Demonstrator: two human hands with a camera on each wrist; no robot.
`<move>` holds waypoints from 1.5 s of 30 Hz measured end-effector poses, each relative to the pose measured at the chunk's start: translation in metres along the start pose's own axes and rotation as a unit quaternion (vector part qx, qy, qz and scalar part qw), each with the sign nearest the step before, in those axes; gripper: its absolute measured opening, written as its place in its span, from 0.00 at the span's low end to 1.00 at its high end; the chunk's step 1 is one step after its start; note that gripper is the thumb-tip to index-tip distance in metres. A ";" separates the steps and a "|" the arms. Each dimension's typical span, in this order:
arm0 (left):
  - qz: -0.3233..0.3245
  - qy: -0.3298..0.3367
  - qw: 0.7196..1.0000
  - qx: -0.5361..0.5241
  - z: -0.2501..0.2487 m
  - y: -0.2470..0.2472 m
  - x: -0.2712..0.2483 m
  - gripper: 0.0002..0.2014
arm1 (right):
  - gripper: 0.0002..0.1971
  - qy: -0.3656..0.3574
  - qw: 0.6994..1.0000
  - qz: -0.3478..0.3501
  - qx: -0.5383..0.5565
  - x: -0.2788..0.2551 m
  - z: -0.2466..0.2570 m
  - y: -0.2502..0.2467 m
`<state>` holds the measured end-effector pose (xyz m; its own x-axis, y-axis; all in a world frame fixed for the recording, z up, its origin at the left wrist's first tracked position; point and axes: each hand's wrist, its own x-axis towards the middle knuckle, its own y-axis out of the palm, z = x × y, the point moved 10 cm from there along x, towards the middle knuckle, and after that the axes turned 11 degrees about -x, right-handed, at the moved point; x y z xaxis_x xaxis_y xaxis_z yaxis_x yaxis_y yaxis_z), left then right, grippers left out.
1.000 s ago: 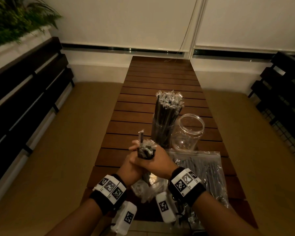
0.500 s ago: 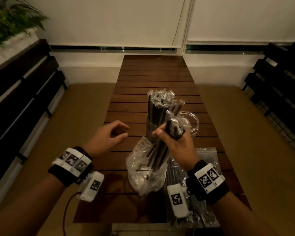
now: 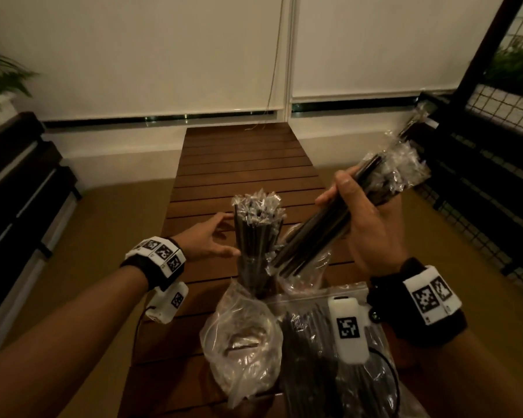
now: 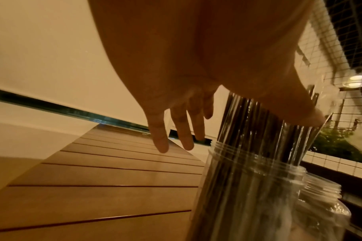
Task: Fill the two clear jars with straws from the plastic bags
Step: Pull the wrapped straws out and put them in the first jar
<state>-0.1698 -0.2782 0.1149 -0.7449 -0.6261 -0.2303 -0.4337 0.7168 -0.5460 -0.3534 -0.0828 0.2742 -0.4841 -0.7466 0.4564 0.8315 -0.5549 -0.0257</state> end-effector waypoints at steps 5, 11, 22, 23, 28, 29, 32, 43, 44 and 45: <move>0.046 0.008 0.999 0.012 -0.007 0.021 0.029 0.50 | 0.08 -0.001 0.998 -0.059 -0.033 0.015 -0.007 0.005; 0.029 0.044 0.998 0.042 -0.013 0.026 0.045 0.25 | 0.08 0.040 0.993 -0.109 0.008 0.025 -0.028 0.016; 0.048 0.035 0.996 -0.068 0.006 0.032 0.048 0.61 | 0.14 0.118 0.972 -0.178 0.093 0.045 -0.070 0.025; 0.047 0.037 0.996 -0.069 0.005 0.032 0.048 0.62 | 0.19 0.116 0.972 -0.185 0.083 0.046 -0.071 0.025; 0.036 0.043 0.997 -0.057 0.004 0.030 0.048 0.63 | 0.21 0.136 0.977 -0.164 0.026 0.045 -0.086 0.039; 0.034 0.042 0.997 -0.050 0.004 0.030 0.048 0.63 | 0.19 0.136 0.978 -0.156 0.003 0.044 -0.089 0.044; 0.035 0.044 0.998 -0.042 0.005 0.031 0.047 0.63 | 0.19 0.128 0.981 -0.137 -0.044 0.039 -0.097 0.056; 0.030 0.013 0.999 -0.026 0.018 0.035 0.051 0.56 | 0.19 0.190 0.968 -0.162 -0.006 0.059 -0.130 0.045; 0.029 0.010 0.999 -0.028 0.017 0.034 0.052 0.51 | 0.21 0.197 0.965 -0.175 0.007 0.060 -0.132 0.042; 0.027 0.011 0.999 -0.030 0.016 0.033 0.053 0.46 | 0.21 0.199 0.963 -0.183 0.011 0.061 -0.132 0.042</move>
<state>-0.2158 -0.2924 0.0718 -0.7788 -0.5792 -0.2407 -0.4213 0.7674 -0.4833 -0.3841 -0.1998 0.1836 -0.8079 -0.5868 0.0547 0.5892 -0.8027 0.0924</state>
